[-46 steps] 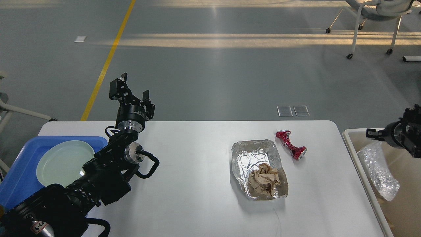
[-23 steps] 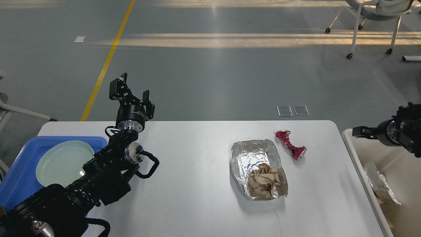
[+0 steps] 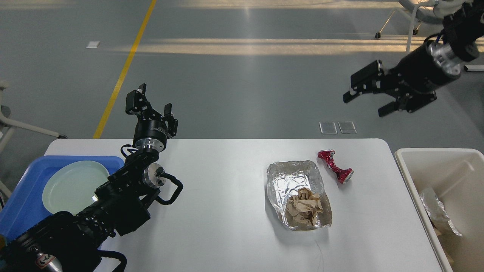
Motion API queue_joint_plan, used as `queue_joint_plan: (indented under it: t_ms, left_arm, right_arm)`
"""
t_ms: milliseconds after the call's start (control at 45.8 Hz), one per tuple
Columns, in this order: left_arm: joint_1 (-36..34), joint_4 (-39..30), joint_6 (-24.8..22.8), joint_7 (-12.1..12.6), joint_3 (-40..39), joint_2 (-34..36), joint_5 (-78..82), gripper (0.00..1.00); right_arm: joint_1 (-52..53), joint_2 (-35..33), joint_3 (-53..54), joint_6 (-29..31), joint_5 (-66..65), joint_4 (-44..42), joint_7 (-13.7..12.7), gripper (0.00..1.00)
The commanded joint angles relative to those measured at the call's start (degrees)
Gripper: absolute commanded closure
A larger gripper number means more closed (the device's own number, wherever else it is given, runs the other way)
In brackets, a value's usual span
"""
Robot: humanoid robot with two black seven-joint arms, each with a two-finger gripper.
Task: Tidy desktop
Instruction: 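Swing the right gripper back over the table toward the red can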
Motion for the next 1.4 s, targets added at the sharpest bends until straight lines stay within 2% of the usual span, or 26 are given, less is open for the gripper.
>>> queue_joint_plan:
  t_ms: [0, 284, 503, 634, 787, 983, 1158, 1267, 1377]
  left_arm:
    - [0.0, 0.0, 0.0, 0.0, 0.0, 0.0, 0.0, 0.01]
    - [0.0, 0.0, 0.0, 0.0, 0.0, 0.0, 0.0, 0.01]
    - [0.0, 0.0, 0.0, 0.0, 0.0, 0.0, 0.0, 0.01]
    - [0.0, 0.0, 0.0, 0.0, 0.0, 0.0, 0.0, 0.01]
    - [0.0, 0.0, 0.0, 0.0, 0.0, 0.0, 0.0, 0.01]
    - [0.0, 0.0, 0.0, 0.0, 0.0, 0.0, 0.0, 0.01]
    - [0.0, 0.0, 0.0, 0.0, 0.0, 0.0, 0.0, 0.01]
    - [0.0, 0.0, 0.0, 0.0, 0.0, 0.0, 0.0, 0.01]
    - [0.0, 0.0, 0.0, 0.0, 0.0, 0.0, 0.0, 0.01]
  right_arm:
    - [9.8, -0.2, 1.0, 0.7, 1.8, 1.2, 0.1, 0.00]
    - [25.5, -1.2, 1.8, 0.7, 9.0, 1.0, -0.1, 0.00]
    - [25.5, -0.5, 0.9, 0.7, 10.4, 0.5, -0.5, 0.00]
    - [18.2, 0.3, 0.3, 0.7, 9.9, -0.4, -0.6, 0.00]
    - [6.1, 2.2, 0.2, 0.7, 10.5, -6.0, -1.2, 0.00]
    - [-12.4, 5.9, 0.3, 0.7, 14.7, -15.9, -4.2, 0.01]
    - [-26.2, 9.4, 1.0, 0.7, 24.7, -18.8, -9.2, 0.02]
    - [-32.0, 10.0, 1.9, -7.1, 29.1, -20.2, -12.2, 0.01]
    - [-37.8, 12.0, 4.4, -12.8, 32.9, -22.1, -13.4, 0.01]
